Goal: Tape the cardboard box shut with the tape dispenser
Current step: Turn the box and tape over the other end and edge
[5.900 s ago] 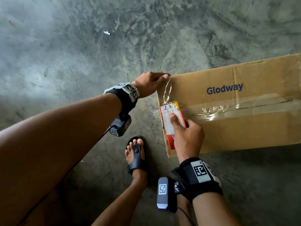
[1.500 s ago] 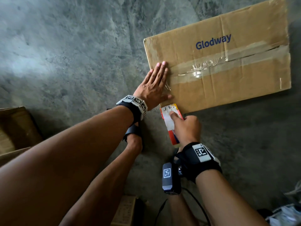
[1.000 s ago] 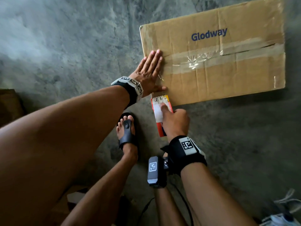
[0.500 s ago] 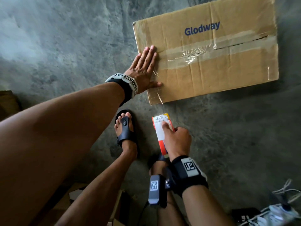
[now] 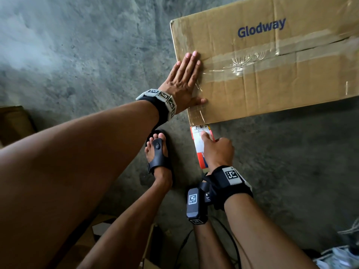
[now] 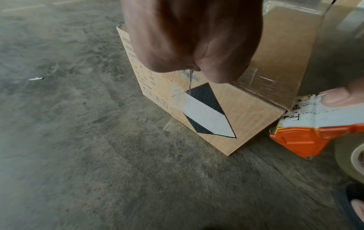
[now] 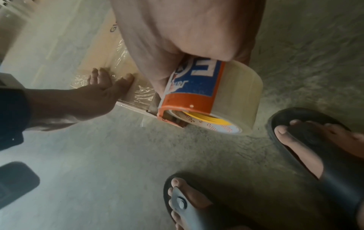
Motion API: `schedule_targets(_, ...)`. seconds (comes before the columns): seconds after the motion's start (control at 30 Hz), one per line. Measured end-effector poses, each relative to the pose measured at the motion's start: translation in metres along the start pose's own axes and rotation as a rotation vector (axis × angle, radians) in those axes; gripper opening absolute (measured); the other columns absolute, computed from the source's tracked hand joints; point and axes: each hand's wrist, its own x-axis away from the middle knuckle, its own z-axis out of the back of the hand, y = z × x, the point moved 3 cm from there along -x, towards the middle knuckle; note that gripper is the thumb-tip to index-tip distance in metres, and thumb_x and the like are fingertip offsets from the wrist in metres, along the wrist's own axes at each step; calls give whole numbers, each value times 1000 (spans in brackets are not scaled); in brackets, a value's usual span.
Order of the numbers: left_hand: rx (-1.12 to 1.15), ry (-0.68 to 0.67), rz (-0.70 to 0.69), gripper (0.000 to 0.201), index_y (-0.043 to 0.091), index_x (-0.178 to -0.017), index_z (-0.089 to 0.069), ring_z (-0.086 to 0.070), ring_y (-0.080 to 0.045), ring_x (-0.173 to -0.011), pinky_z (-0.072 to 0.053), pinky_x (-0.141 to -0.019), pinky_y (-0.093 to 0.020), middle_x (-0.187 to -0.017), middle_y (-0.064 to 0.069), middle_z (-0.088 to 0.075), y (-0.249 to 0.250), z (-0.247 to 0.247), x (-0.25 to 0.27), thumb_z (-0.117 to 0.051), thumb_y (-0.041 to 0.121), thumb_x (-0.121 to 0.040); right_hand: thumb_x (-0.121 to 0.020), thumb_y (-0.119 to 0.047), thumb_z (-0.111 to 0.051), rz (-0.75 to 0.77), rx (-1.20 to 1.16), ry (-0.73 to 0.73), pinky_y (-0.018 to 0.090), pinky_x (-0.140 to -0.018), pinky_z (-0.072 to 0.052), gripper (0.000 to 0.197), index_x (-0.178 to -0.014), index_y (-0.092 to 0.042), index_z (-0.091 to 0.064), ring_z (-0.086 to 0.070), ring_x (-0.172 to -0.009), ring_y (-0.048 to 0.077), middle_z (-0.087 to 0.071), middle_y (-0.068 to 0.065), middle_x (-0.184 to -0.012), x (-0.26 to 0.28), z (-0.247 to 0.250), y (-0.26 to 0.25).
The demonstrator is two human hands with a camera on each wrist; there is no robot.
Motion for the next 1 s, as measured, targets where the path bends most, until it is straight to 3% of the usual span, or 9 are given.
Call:
schedule_targets(0.4, -10, -3, 4, 108, 2, -156, 4, 7, -34, -153, 3, -124, -43, -165, -19, 8, 3, -1, 0, -24, 81, -87, -83, -62, -63, -18, 0, -8, 38, -71, -57, 61, -92, -3, -74, -70, -83, 34, -74, 16, -94, -1, -3, -2)
schedule_targets(0.57, -10, -5, 6, 109, 1, -156, 3, 6, -35, -152, 2, -124, -45, -165, -20, 7, 4, -2, 0, -26, 80, -87, -84, -55, -66, -13, -4, 1, 39, -75, -56, 52, -91, -3, -74, -70, -88, 37, -74, 18, -98, -3, -3, -6)
schedule_targets(0.77, -17, 2, 11, 110, 2, -156, 3, 6, -34, -153, 2, -124, -43, -165, -19, 7, 3, -1, 1, -27, 81, -86, -84, -58, -63, -6, -32, 3, 45, -78, -60, 55, -90, -4, -74, -71, -87, 36, -75, 19, -98, -1, -12, 1)
schedule_targets(0.83, -4, -16, 11, 111, 2, -156, 4, 7, -34, -153, 2, -124, -44, -165, -19, 7, 3, 0, 0, -28, 81, -86, -83, -58, -64, -52, -75, -16, 44, -76, -61, 56, -89, -3, -74, -72, -85, 35, -75, 18, -97, -2, -10, 4)
schedule_targets(0.93, -11, -29, 22, 112, 2, -156, 5, 8, -34, -152, 3, -124, -44, -165, -19, 9, 3, 2, -1, -29, 82, -86, -83, -52, -70, -153, -120, -56, 38, -79, -58, 58, -104, 2, -72, -71, -95, 36, -74, 21, -107, -1, -4, 14)
schedule_targets(1.0, -17, -28, 27, 112, 3, -156, 6, 9, -33, -152, 4, -123, -43, -165, -18, 10, 2, 1, -1, -29, 82, -85, -82, -53, -71, -159, -104, -68, 37, -76, -57, 58, -104, 1, -73, -72, -92, 35, -74, 20, -104, 2, -1, 22)
